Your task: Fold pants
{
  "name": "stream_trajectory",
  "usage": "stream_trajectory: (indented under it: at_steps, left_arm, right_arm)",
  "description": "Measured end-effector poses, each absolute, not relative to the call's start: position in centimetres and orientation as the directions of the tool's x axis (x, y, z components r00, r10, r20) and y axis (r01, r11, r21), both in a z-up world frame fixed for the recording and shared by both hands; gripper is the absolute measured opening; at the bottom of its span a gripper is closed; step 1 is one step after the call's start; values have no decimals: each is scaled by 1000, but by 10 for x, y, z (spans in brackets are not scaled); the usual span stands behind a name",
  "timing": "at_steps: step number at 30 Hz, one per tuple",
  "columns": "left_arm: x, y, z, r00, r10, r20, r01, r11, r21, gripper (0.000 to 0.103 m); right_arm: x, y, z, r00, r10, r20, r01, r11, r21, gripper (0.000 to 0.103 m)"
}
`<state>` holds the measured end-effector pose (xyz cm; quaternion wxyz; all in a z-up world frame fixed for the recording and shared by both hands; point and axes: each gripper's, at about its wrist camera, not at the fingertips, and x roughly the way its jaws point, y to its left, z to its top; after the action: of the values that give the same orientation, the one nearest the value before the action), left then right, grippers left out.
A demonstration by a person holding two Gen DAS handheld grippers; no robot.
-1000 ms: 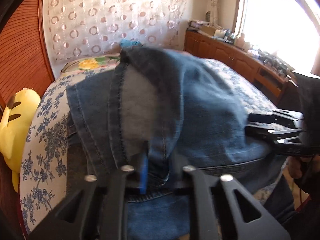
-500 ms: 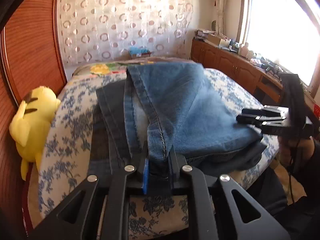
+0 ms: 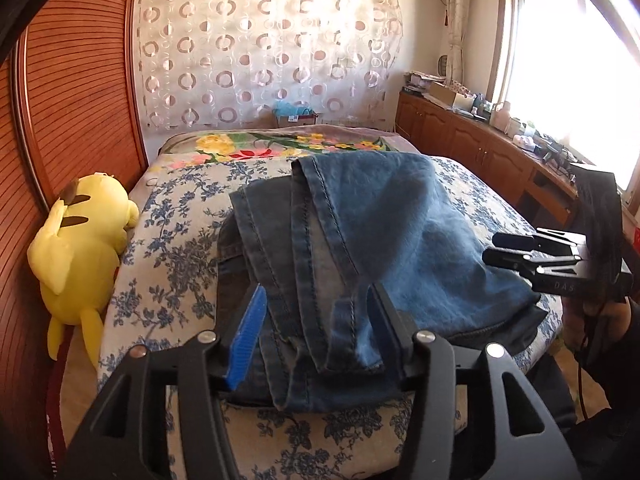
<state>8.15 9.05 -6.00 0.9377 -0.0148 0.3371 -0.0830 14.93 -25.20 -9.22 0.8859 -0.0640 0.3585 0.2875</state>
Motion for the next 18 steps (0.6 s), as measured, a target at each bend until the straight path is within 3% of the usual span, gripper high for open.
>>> stream_trajectory:
  at_steps: [8,18]
  left_arm:
    - [129,78,-50,761,-179,-624,195,980,-43,52]
    - [213,70,-60,703,-177,-689,214,976,-33,49]
  right_arm:
    - [152,-242,-116,563,458,-688,-555,826,95,53]
    - [156,-242,-132,554,454,-698,-539,834,115,57]
